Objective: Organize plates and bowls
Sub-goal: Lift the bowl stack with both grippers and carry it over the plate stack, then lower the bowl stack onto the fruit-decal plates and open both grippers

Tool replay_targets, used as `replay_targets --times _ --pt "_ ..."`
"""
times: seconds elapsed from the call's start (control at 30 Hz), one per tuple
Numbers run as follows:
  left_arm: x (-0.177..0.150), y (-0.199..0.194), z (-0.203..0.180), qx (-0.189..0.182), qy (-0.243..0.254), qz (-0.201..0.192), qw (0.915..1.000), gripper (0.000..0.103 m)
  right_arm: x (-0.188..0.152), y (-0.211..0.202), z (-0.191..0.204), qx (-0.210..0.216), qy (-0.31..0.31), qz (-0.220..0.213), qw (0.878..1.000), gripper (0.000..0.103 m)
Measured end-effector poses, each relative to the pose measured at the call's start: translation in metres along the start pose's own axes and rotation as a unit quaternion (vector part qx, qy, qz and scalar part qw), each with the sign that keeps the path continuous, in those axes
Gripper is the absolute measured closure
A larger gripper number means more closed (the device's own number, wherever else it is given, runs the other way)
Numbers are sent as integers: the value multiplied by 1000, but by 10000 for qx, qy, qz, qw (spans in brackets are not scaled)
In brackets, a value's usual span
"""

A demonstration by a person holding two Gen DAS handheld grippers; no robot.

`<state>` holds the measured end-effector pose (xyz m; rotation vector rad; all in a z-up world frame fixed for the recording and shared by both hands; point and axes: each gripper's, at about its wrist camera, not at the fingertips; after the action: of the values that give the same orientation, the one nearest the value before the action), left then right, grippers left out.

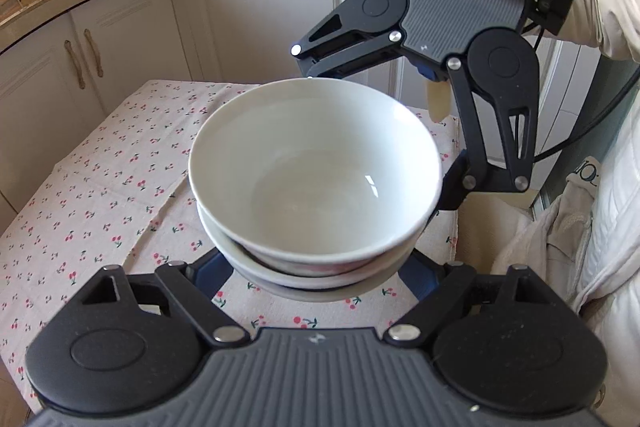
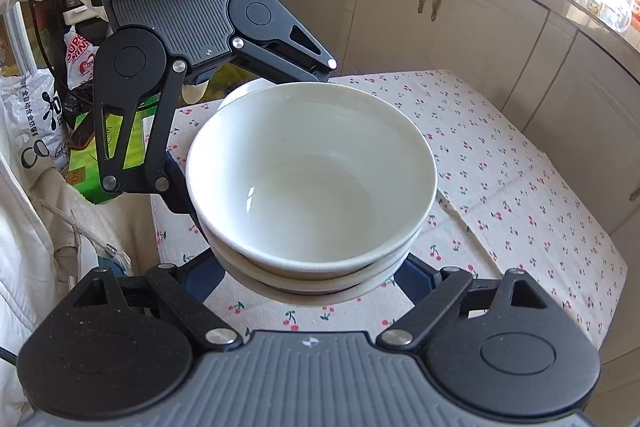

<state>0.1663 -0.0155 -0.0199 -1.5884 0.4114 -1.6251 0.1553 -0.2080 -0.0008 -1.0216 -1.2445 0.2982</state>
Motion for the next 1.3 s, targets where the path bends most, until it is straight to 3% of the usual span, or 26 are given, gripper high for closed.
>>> replay_targets --times 0.33,0.73,1.3 --pt "-34 -35 17 453 -364 -25 9983 15 51 32 18 221 -536 59 9983 10" --pt "-73 -59 38 738 -734 -39 9946 15 99 83 22 430 -935 230 9944 10" --pt "-98 -46 66 652 -971 36 9931 15 113 130 8 507 -873 436 9939 10"
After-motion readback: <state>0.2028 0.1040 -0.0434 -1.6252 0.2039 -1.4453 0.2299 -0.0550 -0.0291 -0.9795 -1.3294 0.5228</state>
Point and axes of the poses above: each gripper's, at about its wrist camera, not at the fingertips, and y roughly the way its jaws point, z to its left, x to its top, and after that the axes turned 7 degrees about y, right-handed
